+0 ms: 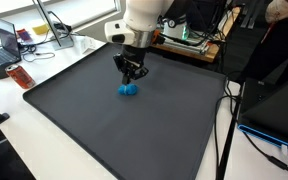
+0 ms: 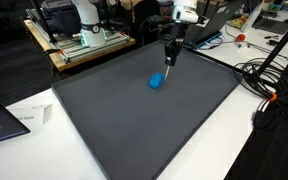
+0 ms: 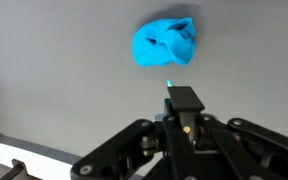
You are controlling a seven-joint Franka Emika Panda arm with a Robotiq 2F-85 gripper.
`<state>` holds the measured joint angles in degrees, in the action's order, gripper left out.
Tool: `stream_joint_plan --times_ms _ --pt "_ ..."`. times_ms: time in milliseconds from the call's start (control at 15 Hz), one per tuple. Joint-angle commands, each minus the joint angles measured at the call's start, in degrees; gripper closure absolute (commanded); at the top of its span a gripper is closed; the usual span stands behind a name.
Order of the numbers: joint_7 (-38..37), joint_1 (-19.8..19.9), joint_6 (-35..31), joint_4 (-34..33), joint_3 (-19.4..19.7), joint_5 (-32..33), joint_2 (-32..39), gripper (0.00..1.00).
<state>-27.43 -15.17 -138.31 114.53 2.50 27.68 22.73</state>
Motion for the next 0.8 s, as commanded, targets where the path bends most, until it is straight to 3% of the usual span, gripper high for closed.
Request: stream_joint_plan --times_ms 0,267,733 --pt "-4.3 -2.6 2.1 -3.0 1.8 4.3 2.1 0.96" --pt "-9.6 -5.3 3.5 -4.2 2.9 10.1 3.7 0.97" --pt "-17.1 -7.3 8.7 -6.1 1.6 17.8 6.9 0.97"
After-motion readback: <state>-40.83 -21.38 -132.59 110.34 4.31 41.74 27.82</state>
